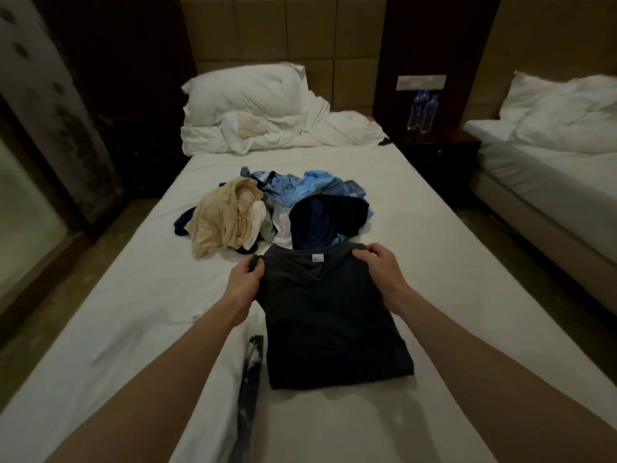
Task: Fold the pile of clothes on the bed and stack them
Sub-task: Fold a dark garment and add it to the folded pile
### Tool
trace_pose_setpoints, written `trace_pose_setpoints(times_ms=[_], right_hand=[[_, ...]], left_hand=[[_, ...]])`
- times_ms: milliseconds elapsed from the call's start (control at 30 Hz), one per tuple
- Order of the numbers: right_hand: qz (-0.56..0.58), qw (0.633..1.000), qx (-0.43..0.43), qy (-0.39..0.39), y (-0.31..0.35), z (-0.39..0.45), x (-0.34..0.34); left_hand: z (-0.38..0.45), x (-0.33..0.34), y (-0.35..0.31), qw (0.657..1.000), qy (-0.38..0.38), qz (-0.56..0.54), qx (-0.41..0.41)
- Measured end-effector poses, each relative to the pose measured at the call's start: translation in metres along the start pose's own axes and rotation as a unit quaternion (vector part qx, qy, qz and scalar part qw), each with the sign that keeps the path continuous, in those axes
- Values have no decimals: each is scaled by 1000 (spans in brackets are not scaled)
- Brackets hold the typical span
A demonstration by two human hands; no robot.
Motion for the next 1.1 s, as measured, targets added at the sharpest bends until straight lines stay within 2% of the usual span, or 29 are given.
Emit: trace_pose_setpoints(times_ms=[233, 333, 433, 667, 900, 1100], right_hand=[[25, 995, -72, -63, 52, -108, -8], [29, 992, -89, -79, 63, -148, -7], [31, 990, -110, -80, 70, -182, 0], [35, 990, -138, -19, 86, -232, 41], [71, 987, -122, 76, 81, -249, 136], [75, 989, -70, 108, 59, -220, 203]], left_hand=[[-112, -18, -46, 997, -40, -39, 56], [-155, -27, -57, 995, -26, -65, 72], [-197, -40, -66, 993, -18, -42, 109], [-273, -93, -75, 978, -102, -70, 167], [-321, -174, -68, 959, -205, -79, 176], [-309, -233, -57, 964, -219, -40, 148]])
Point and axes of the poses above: each hand's wrist, its own z-axis towards the middle knuckle, its own x-axis out of the palm, y = z × x, the point moved 5 cm from there along z, towards the middle knuckle, and after that the axes turned 12 degrees about y, right-handed, at the moved point
